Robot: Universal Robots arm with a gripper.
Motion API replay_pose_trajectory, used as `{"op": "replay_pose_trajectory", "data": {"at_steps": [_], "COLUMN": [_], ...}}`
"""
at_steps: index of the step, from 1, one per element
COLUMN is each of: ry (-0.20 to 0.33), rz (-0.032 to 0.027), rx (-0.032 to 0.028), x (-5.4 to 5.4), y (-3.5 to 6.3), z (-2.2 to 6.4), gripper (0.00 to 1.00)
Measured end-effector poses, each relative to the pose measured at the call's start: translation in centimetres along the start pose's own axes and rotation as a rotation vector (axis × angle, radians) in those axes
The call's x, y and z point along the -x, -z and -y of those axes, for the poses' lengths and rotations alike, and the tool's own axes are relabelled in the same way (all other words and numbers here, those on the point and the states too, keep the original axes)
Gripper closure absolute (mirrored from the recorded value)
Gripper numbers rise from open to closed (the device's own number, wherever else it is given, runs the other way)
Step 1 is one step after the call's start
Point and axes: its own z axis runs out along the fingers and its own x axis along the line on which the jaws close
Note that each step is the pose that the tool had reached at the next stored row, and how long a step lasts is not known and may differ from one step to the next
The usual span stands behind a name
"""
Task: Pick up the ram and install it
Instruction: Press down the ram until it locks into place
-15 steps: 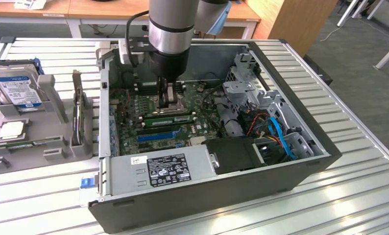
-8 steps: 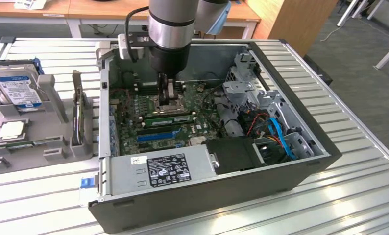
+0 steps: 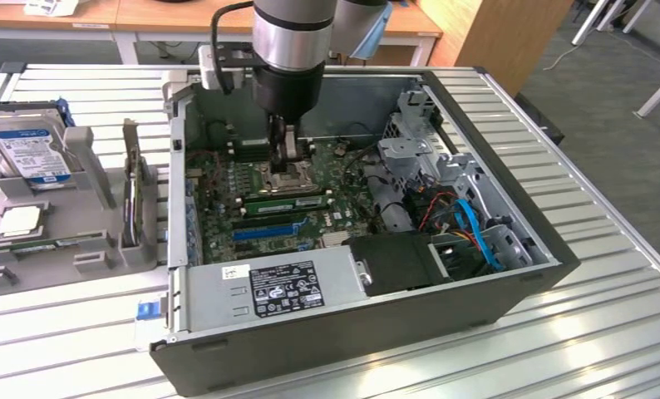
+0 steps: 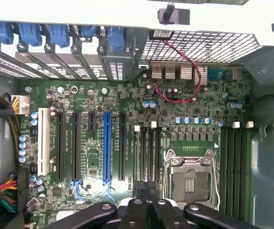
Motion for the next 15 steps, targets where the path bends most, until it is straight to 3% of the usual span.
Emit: {"op": "replay_pose_trajectory", "data": {"at_steps": [7, 15], "ry": [0.000, 0.000], "rz": [0.0000, -0.0001], "rx": [0.0006, 0.0007], "x": [0.06, 0.06], "y": [0.87, 0.93], "z": [-0.01, 0.04], "gripper": [0.90, 0.90]}}
